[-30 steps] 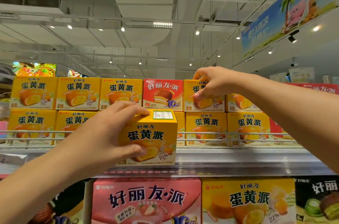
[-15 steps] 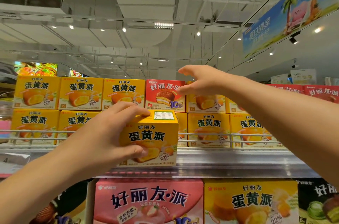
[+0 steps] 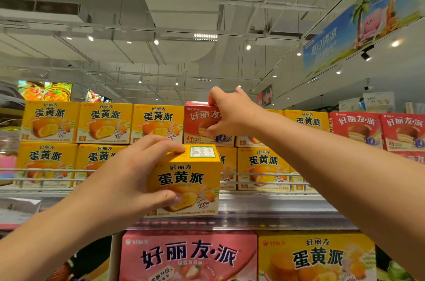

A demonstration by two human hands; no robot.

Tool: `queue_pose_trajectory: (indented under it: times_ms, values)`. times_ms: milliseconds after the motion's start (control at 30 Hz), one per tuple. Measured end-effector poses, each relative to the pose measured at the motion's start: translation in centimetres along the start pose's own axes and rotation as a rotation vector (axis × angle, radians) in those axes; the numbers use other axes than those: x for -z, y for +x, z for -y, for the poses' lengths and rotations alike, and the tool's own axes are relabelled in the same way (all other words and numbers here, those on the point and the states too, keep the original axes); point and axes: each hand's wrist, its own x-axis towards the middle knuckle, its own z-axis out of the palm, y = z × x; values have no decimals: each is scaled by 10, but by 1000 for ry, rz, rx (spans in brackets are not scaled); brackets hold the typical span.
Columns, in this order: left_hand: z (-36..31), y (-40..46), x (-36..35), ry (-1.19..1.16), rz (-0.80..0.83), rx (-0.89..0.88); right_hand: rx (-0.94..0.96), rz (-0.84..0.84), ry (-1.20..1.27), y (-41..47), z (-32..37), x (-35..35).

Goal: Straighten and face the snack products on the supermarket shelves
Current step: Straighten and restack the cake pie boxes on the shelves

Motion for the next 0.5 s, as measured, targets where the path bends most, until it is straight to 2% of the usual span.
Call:
queue_pose_trajectory:
  times_ms: [233,367,500]
  values:
    - [2,-4,3,-26,-42,-43,84,-110,4,-14,6,17]
    - [14,-11,19,26,-58,-63,59,-70,290,-33,8,47]
    - [35,-15,44,37,-72,-34,-5,-32,447,-60,1,72]
